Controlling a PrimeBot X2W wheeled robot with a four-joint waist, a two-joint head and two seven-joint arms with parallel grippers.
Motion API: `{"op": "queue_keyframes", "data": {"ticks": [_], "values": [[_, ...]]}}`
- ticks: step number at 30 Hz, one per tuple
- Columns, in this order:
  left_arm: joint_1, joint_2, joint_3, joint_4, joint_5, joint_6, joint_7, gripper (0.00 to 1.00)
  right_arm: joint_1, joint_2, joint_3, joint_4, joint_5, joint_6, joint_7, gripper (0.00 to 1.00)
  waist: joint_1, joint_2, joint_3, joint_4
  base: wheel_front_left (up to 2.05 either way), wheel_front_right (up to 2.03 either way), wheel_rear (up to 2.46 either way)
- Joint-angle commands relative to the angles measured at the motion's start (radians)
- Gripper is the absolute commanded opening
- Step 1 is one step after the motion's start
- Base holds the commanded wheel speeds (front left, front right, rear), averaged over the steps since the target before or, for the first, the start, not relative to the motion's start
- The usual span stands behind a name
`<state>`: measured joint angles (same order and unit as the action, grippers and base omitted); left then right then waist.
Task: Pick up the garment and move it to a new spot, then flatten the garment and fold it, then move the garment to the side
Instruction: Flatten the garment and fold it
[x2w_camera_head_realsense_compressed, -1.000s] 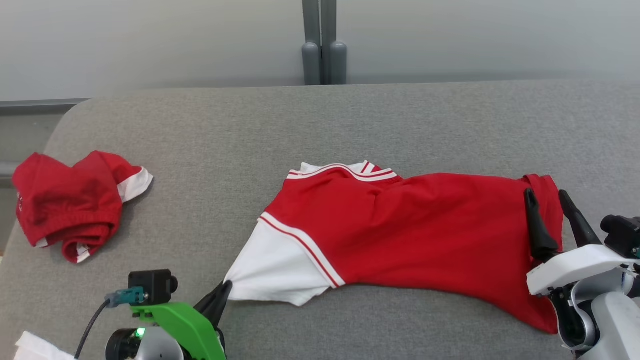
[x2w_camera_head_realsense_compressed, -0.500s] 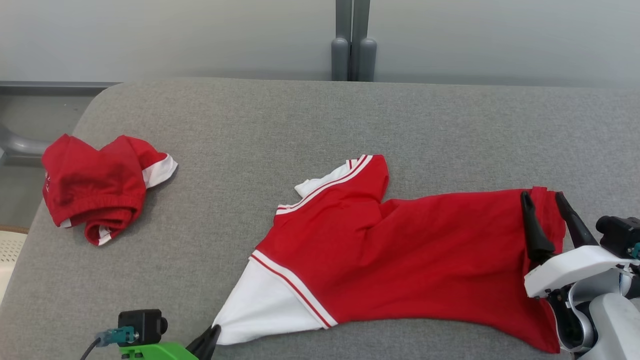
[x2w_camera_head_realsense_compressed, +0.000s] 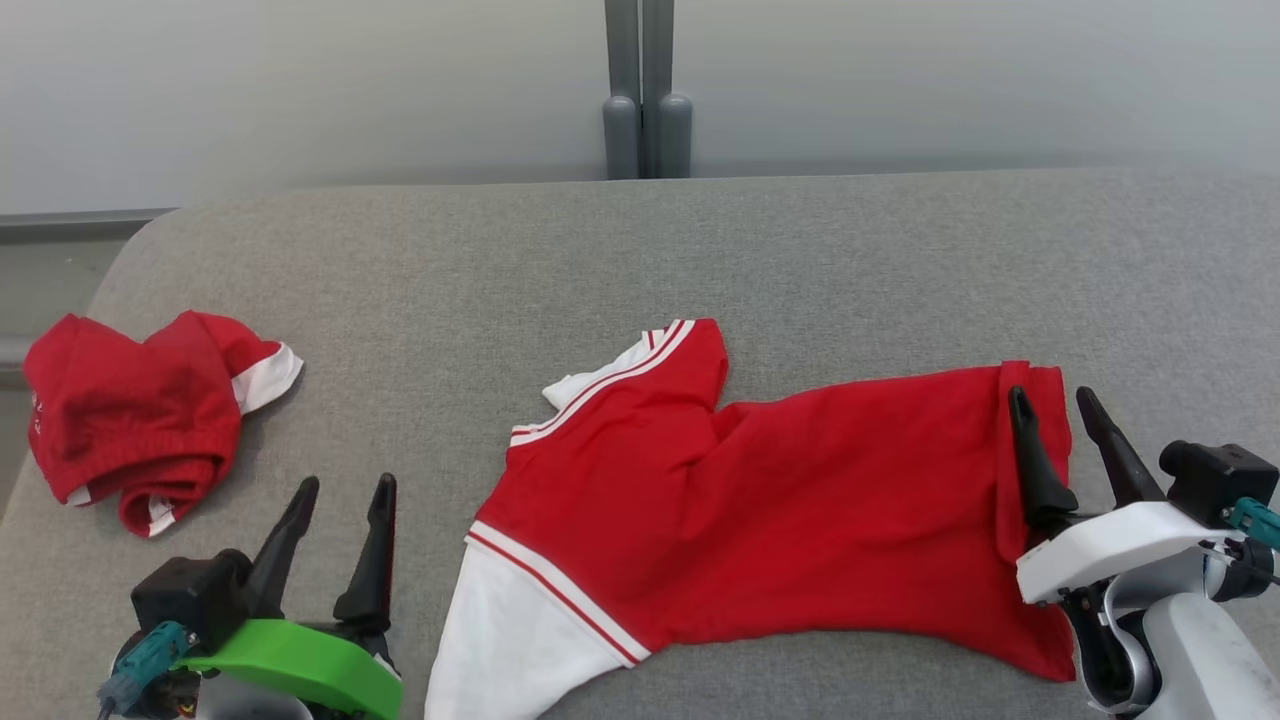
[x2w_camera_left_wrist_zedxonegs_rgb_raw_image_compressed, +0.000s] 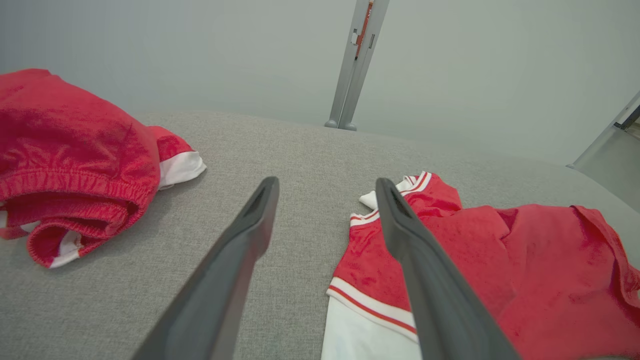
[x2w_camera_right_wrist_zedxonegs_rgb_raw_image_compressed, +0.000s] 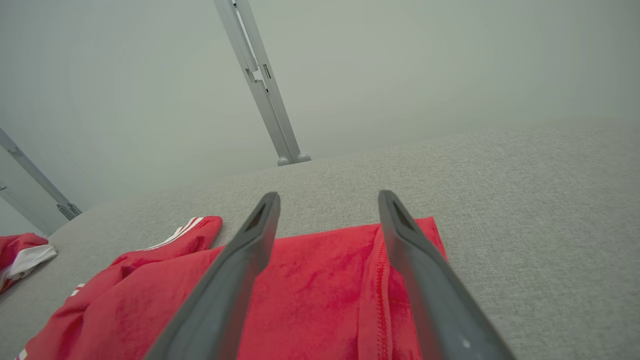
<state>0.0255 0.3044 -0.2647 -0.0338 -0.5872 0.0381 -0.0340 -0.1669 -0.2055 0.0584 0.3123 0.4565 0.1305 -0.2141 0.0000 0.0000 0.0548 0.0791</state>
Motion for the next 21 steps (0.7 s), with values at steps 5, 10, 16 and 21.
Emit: {"op": "queue_keyframes", "data": {"ticks": [5,10,16,21], "values": [[-0.028,-0.019,0.031,0.037,0.076,0.024,-0.166,1.00,0.029,0.013,0.003,-0.016,-0.029,0.000,-0.037,1.00,0.0000,0.0000,-0.028,-0.060,0.00,0.00,0.00],[-0.024,-0.035,0.067,0.061,0.126,0.044,-0.224,1.00,0.063,0.020,-0.024,-0.056,-0.110,0.000,-0.052,1.00,0.0000,0.0000,-0.046,-0.091,0.00,0.00,0.00],[0.011,-0.067,0.130,0.047,0.199,0.043,-0.231,1.00,0.113,0.039,-0.047,-0.170,-0.183,0.000,-0.051,1.00,0.0000,0.0000,-0.052,-0.125,0.00,0.00,0.00],[0.037,-0.091,0.144,0.058,0.262,0.030,-0.231,1.00,0.145,0.051,-0.059,-0.188,-0.197,0.000,-0.051,1.00,0.0000,0.0000,-0.049,-0.132,0.00,0.00,0.00]]}}
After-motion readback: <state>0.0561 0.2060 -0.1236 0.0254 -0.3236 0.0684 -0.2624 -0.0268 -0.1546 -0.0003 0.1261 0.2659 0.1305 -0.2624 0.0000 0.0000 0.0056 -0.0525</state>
